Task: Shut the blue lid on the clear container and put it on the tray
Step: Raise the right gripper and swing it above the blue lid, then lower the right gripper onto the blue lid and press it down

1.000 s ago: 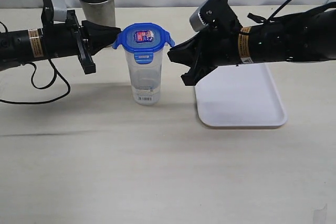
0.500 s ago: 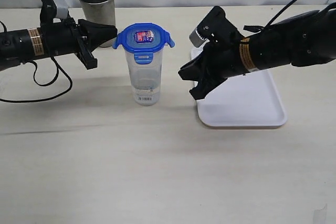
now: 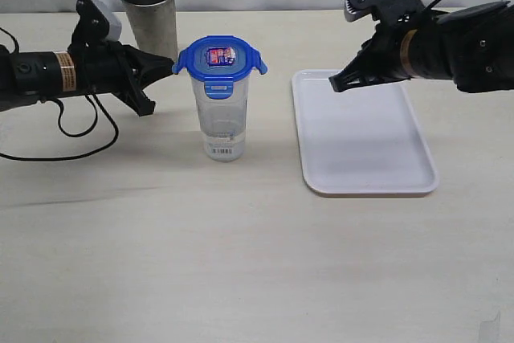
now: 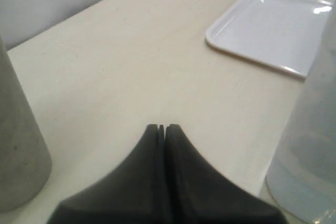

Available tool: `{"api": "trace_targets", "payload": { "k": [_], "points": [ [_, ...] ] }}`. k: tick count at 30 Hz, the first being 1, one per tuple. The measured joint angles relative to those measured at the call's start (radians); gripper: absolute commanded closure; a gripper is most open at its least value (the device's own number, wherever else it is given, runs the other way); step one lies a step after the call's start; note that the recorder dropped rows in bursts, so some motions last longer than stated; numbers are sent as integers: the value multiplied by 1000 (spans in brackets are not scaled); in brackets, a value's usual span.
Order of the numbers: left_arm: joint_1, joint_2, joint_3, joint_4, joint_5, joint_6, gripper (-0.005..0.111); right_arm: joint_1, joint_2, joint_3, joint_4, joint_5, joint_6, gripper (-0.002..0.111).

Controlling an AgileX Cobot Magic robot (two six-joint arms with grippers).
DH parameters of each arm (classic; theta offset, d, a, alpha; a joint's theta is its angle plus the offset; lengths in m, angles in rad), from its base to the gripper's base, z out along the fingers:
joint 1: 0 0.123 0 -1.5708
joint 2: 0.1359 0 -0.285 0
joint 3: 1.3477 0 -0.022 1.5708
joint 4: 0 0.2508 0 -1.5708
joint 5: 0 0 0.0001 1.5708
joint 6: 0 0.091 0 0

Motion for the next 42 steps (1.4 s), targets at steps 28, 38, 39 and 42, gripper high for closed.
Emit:
{"api": "trace_targets", "payload": {
  "k": [28,38,39,42],
  "points": [
    [-18,0,0,43,35,-60,107,176,-50,-575,1758,649,-1620,104],
    [-18,0,0,43,-36,-60,107,227,69,-640,2069,645,-1862,104],
    [-18,0,0,43,-43,-60,107,237,84,-640,2071,641,-1870,104],
    [-18,0,0,43,-47,-60,107,259,117,-640,2073,611,-1885,104]
  ]
}}
